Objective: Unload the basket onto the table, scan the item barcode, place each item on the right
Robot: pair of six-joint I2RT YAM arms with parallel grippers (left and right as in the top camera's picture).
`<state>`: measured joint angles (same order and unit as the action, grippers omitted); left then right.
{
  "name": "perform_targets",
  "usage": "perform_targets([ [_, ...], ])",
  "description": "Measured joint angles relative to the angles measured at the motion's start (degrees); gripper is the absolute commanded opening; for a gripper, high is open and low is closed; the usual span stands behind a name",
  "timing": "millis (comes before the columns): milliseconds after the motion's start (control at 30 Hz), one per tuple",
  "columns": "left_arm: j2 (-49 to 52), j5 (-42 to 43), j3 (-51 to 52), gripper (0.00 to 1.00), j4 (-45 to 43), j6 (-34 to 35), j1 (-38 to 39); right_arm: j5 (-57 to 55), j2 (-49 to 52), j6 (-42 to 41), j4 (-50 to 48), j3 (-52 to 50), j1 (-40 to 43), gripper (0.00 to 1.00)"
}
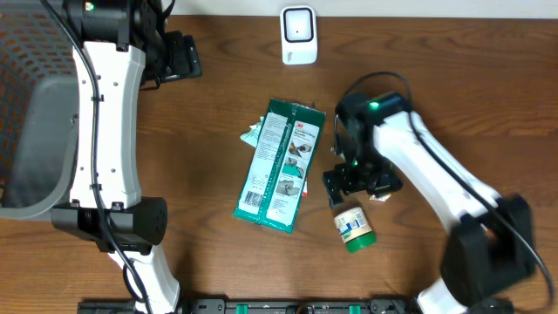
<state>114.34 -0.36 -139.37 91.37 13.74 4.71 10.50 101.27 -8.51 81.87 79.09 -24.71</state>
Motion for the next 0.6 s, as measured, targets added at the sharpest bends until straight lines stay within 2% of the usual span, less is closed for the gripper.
perform_targets([
  [167, 0.00, 0.00, 0.00, 0.87, -0.02, 0.00, 0.00, -3.61, -14.78, -2.29, -6.43, -2.47, -0.13, 0.99],
  [367, 0.00, 0.00, 0.00, 0.87, 0.00, 0.00, 0.00, -6.27, -36.44, -6.43, -11.41, -16.94, -0.28, 0.99],
  [467, 0.00, 0.00, 0.00, 0.87, 0.00, 0.00, 0.00, -5.84, -41.55, -7.82, -11.89, -23.67, -0.26, 0.91],
  [600, 0.00, 0.02, 0.00, 0.87, 0.00, 0.00, 0.00, -3.19, -42.16, -11.06, -17.09, -30.71, -0.28, 0.90],
])
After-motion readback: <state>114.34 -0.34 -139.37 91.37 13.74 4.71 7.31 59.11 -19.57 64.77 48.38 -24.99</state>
